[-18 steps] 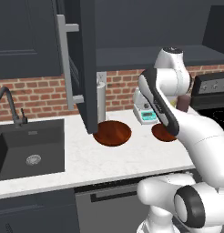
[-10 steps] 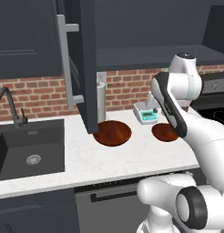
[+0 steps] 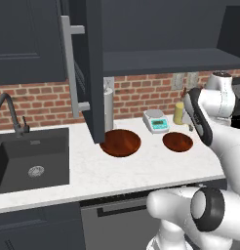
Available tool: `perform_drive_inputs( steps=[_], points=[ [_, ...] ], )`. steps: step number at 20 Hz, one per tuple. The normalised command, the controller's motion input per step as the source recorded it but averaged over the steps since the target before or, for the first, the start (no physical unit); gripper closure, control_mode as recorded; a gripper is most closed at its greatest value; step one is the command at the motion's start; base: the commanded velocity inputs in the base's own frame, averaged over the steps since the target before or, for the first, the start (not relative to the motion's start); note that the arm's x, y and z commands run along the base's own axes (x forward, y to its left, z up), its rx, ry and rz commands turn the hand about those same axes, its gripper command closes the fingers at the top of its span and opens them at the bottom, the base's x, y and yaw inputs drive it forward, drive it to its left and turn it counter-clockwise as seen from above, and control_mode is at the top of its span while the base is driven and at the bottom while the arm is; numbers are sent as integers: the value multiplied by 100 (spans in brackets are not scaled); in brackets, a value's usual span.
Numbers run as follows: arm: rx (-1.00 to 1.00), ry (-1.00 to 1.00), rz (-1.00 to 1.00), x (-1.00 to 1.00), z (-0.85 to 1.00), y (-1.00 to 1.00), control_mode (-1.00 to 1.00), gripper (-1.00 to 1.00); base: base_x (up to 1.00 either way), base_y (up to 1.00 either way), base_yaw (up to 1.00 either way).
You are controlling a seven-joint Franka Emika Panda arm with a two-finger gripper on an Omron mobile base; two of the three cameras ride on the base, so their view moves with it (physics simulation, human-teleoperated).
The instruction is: Pick up the bowls on the counter and stack them on top of one another in the open cabinet. Place the smaller bowl on top of the larger bowl.
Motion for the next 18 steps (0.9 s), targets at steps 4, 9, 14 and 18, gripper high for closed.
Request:
perform_drive_inputs(
  steps=[4, 9, 14, 18],
  points=[
    [9, 15, -32, 0, -51, -100, -100, -100, 0, 0, 0],
    [9, 18, -9, 19, -32, -42, -100, -100, 0, 0, 0],
    [11, 17, -3, 13, -24, -2, -100, -100, 0, 0, 0],
    [13, 10, -1, 34, -44, 3, -100, -100, 0, 0, 0]
  ],
)
